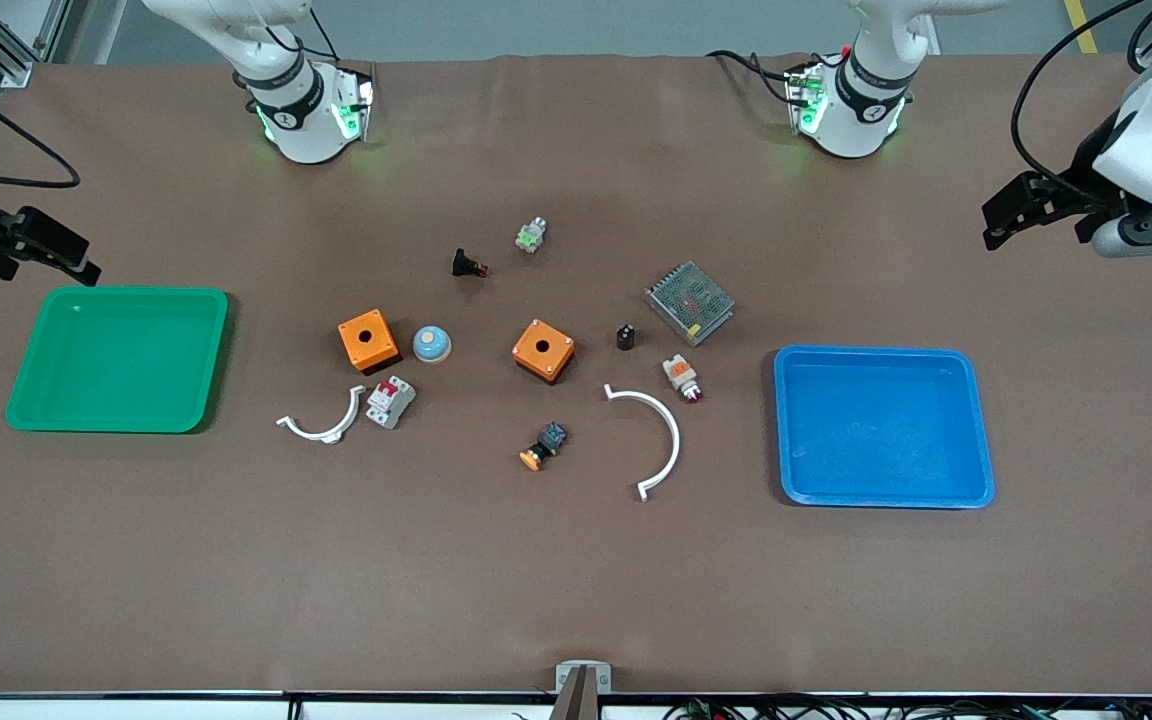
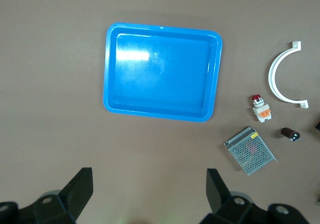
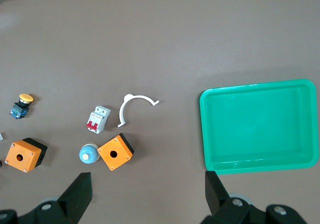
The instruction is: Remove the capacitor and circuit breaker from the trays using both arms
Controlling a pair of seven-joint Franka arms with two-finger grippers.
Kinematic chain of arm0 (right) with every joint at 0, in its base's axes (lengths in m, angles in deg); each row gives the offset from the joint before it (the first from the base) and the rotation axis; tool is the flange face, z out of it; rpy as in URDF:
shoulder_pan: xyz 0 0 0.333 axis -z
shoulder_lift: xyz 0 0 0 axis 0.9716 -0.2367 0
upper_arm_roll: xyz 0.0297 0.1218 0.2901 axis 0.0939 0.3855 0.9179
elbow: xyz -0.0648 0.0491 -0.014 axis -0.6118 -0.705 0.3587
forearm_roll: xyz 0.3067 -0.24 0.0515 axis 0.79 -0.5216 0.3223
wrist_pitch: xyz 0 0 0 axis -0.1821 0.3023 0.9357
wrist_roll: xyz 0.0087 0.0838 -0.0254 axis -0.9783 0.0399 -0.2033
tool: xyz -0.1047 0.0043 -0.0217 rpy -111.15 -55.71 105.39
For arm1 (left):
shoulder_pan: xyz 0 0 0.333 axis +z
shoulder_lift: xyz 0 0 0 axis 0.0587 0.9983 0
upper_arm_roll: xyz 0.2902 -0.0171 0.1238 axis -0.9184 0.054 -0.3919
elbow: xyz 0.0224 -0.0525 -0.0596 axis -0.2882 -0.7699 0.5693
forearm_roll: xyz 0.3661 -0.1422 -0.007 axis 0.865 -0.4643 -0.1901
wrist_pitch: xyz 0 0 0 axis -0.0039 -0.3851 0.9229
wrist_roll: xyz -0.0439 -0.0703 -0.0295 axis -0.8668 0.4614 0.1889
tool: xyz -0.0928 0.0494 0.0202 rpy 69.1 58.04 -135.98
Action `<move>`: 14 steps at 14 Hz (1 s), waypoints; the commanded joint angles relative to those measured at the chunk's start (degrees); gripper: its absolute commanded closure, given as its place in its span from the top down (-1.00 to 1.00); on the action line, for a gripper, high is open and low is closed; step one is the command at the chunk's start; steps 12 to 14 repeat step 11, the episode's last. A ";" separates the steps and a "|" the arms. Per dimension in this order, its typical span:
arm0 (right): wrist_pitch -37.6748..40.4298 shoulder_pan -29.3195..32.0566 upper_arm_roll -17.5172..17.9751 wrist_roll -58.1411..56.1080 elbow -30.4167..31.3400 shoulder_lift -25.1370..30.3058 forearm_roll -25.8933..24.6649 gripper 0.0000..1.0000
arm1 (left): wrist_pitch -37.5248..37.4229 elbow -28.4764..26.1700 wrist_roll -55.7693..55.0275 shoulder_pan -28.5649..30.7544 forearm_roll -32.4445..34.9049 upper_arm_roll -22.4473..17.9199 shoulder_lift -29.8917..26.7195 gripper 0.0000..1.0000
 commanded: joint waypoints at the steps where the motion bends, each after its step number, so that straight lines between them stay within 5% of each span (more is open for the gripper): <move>1: 1.11 0.60 0.63 0.51 -1.23 -0.31 -0.64 0.99 | -0.09 0.71 1.29 0.27 0.00 0.17 -0.39 1.00; 14: 1.11 0.60 0.63 0.51 -1.23 -0.31 -0.64 0.99 | -0.70 2.29 0.94 0.18 0.08 0.17 0.67 1.00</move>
